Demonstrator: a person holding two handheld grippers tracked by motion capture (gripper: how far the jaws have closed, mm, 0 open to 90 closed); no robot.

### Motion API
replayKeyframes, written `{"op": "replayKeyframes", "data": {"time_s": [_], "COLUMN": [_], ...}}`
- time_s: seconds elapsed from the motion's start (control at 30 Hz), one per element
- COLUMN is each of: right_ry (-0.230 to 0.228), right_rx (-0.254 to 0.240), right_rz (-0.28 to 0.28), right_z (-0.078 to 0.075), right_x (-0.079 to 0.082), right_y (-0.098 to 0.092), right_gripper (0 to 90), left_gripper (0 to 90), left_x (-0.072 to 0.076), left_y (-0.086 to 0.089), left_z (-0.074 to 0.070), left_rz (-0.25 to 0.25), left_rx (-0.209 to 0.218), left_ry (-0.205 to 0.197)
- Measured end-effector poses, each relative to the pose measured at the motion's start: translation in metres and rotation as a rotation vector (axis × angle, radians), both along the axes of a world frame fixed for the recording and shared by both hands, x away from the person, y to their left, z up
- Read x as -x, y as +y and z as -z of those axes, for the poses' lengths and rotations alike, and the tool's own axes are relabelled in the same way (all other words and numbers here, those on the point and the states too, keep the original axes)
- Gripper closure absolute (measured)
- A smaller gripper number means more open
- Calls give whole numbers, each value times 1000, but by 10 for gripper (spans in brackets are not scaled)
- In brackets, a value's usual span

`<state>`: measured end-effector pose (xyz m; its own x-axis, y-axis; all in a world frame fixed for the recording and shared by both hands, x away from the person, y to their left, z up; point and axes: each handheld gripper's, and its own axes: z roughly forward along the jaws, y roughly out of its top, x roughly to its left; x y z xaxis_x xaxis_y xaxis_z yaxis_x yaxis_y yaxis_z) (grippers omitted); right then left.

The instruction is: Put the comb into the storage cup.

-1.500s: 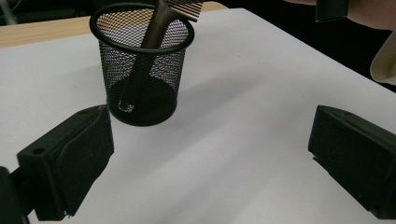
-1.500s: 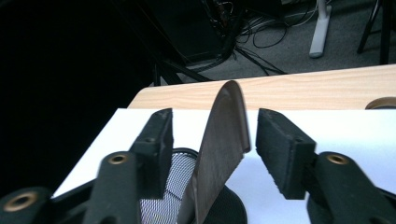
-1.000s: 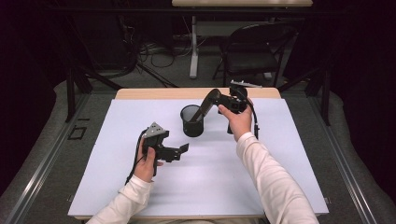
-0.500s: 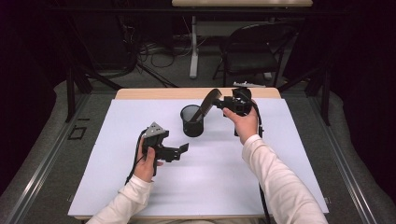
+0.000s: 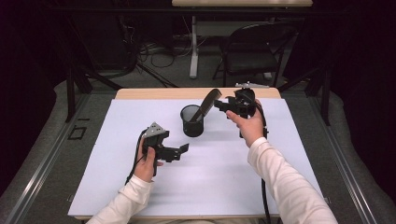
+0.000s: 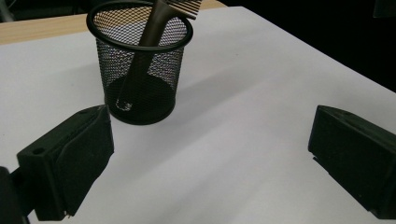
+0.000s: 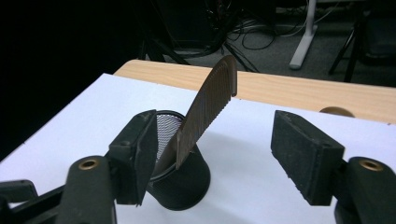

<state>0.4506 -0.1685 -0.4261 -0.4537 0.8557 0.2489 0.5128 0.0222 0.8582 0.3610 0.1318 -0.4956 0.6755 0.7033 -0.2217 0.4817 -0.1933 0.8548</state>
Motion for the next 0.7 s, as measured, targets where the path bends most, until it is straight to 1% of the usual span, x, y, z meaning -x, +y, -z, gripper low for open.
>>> {"op": "replayKeyframes", "data": {"time_s": [0.1, 0.27, 0.4, 0.5, 0.57, 0.63, 0.7], "right_ry": [-11, -26, -31, -28, -26, -26, -30], "right_rx": [31, 88, 110, 113, 128, 134, 141], "right_rz": [-5, 5, -3, -20, -23, -26, -23], "right_z": [-1, -3, -5, -6, -7, -8, -9], "right_x": [3, 7, 10, 13, 15, 17, 19], "right_y": [1, 3, 4, 6, 7, 8, 8], "right_gripper": [277, 156, 136, 76, 23, 0, 0], "left_gripper": [6, 5, 5, 5, 5, 5, 5], "left_x": [0, 0, 0, -1, -2, -3, -4], "left_y": [1, 2, 3, 5, 7, 9, 11], "left_z": [-1, -2, -4, -7, -9, -12, -15], "left_rz": [-2, -3, 2, -3, -5, -11, -8], "left_rx": [1, 3, 4, 2, 3, 3, 3], "left_ry": [0, 0, 0, -1, -1, 1, -3]}}
